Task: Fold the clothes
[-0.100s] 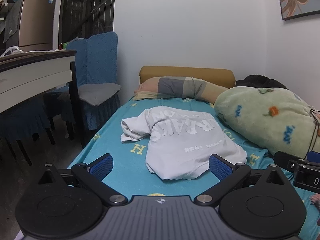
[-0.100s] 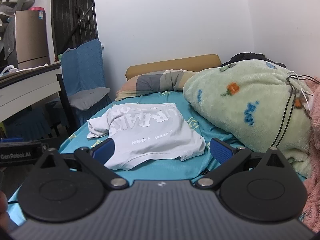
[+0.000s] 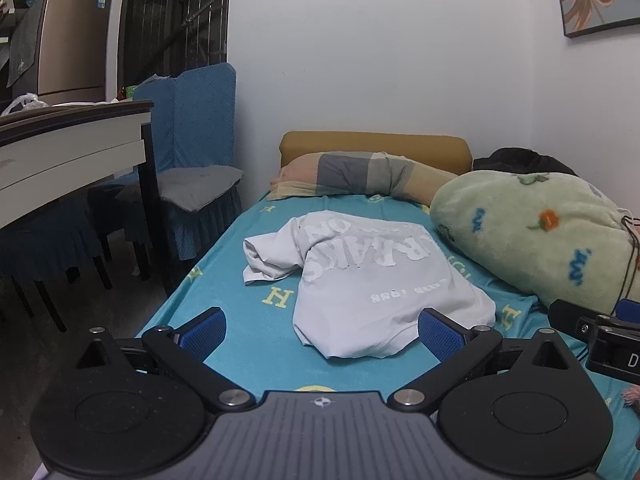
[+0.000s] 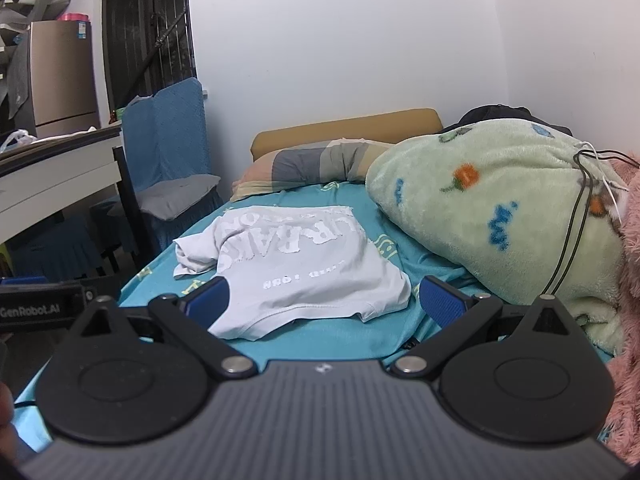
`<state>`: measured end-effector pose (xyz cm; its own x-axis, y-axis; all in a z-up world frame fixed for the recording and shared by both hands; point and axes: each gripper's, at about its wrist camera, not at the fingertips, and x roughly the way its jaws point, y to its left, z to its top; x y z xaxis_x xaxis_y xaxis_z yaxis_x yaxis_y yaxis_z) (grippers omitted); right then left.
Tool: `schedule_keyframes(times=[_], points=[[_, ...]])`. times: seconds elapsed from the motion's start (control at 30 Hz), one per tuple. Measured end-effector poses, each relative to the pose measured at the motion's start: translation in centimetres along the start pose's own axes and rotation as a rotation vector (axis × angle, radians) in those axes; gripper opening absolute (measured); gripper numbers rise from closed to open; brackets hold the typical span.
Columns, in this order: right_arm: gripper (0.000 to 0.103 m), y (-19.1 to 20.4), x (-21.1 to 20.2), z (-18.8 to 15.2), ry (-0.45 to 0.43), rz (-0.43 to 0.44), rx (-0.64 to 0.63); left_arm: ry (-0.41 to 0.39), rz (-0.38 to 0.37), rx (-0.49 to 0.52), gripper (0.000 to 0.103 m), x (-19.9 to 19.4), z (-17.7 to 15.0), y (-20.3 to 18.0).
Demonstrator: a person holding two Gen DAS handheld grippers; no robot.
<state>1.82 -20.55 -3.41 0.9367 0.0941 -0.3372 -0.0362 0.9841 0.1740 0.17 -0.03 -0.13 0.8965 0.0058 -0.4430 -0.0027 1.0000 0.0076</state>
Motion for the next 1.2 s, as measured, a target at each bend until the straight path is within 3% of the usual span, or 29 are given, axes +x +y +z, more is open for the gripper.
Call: schedule_keyframes(times=[1.2], points=[[0.103, 0.5, -0.3, 0.1, -0.016, -0.029, -0.045, 0.000, 0.017, 0.039, 0.103, 1.5, -0.3, -0.3]])
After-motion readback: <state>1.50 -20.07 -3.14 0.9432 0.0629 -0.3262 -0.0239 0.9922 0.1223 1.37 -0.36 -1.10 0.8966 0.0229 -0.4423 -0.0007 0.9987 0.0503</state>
